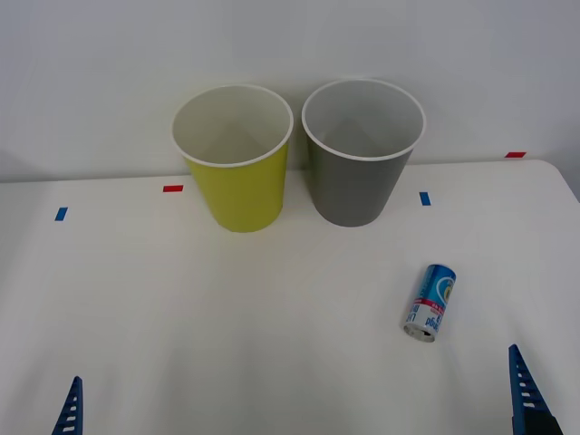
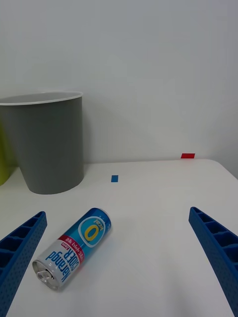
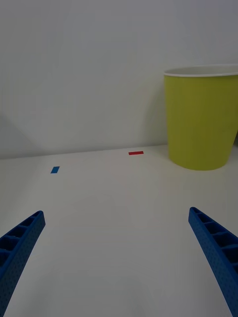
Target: Put cans in the gray bin and PET bottles in the light green bin.
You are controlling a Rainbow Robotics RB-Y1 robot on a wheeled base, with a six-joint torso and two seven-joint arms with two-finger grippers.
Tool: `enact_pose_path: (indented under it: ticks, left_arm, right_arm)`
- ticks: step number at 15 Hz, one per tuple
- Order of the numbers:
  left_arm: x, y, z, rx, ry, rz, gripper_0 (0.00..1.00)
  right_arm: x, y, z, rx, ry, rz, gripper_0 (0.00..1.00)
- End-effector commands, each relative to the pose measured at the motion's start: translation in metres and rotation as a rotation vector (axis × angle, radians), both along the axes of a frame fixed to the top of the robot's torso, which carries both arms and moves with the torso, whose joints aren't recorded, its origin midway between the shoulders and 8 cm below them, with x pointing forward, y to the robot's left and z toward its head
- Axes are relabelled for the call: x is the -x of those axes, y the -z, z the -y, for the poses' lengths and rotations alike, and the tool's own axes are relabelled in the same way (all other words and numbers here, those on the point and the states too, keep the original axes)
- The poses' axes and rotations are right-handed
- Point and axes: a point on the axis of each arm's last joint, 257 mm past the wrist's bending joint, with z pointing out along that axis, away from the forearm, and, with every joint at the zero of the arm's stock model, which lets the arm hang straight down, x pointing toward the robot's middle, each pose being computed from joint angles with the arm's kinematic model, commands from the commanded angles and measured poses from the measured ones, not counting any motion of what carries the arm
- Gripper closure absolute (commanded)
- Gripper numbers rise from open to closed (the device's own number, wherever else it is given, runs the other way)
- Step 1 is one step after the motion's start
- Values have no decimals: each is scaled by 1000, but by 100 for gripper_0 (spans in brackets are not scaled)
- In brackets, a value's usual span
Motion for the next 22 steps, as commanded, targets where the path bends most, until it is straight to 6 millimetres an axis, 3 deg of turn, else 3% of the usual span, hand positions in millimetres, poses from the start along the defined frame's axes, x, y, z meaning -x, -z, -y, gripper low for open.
enact_pose_path:
  ticks: [1,6,9,18,22]
  left_arm:
    - [0,0,0,0,0,0,0]
    - [0,0,0,0,0,0,0]
    - [0,0,0,0,0,0,0]
    - [0,0,0,0,0,0,0]
    - [0,0,0,0,0,0,0]
  right_arm:
    - [2,22,-3,-16,11,-36,0]
    - [1,13,-2,-22,29,-7,0]
    - [-4,18,2,-46,52,-37,0]
    - [-57,23,16,-123,115,-264,0]
    - [-65,25,16,-211,130,-345,0]
